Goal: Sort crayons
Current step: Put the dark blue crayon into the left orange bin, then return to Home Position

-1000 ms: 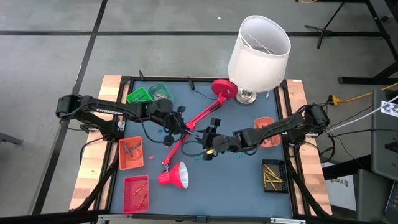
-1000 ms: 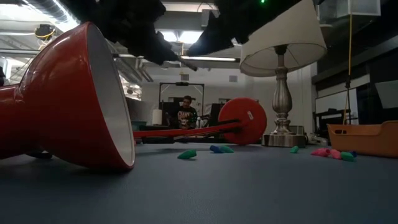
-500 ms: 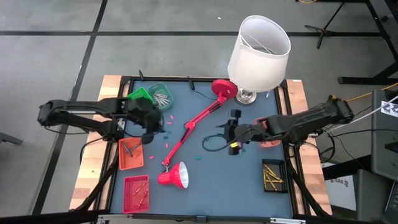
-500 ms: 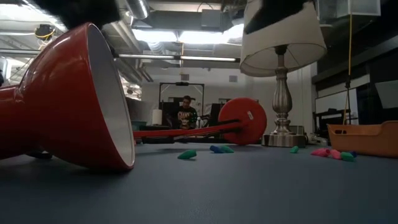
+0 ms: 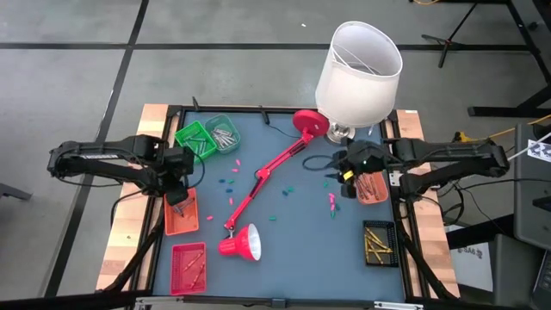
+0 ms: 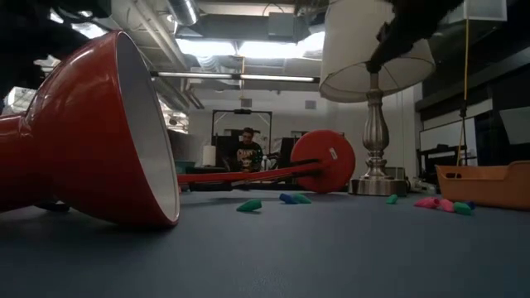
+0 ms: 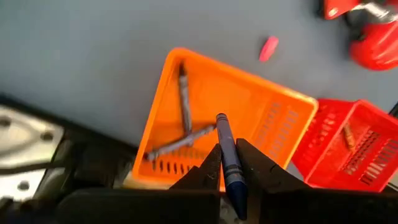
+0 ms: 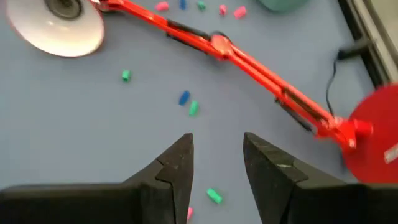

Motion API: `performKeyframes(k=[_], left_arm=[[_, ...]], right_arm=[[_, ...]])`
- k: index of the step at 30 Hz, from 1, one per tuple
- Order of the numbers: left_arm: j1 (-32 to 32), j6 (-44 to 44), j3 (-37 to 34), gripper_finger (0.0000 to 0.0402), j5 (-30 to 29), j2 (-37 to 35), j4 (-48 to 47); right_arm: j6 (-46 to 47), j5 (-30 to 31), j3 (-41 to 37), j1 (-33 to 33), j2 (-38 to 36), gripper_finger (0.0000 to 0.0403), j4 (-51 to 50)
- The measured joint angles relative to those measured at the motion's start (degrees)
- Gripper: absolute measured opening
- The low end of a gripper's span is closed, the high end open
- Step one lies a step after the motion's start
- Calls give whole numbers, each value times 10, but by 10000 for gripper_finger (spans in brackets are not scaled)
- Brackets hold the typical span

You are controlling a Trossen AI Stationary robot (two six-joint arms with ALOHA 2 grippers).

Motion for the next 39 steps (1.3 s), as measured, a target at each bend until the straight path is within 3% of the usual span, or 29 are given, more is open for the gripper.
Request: performKeyframes(k=[6,12,24,30,36,39], left_arm=[[-6,-21,0,12,-5,0,-12],[-6,-21,0,42,-34,1,-15],[-6,-19,0,99,-52,1,-3],[-5,30,0,100,-95,1,108],[-5,112,0,85,-148,1,307],[-2,159,0,67,-180,1,409]], right_arm=[[15,-40,-75,-64,-55,138,21],[15,-80,-133,-97,-120,138,51],[14,-83,-150,-102,-227,138,49],[15,-84,-149,-102,-285,138,49],[17,-79,-150,-102,-336,138,49],[32,-39,-149,-102,-356,138,51]])
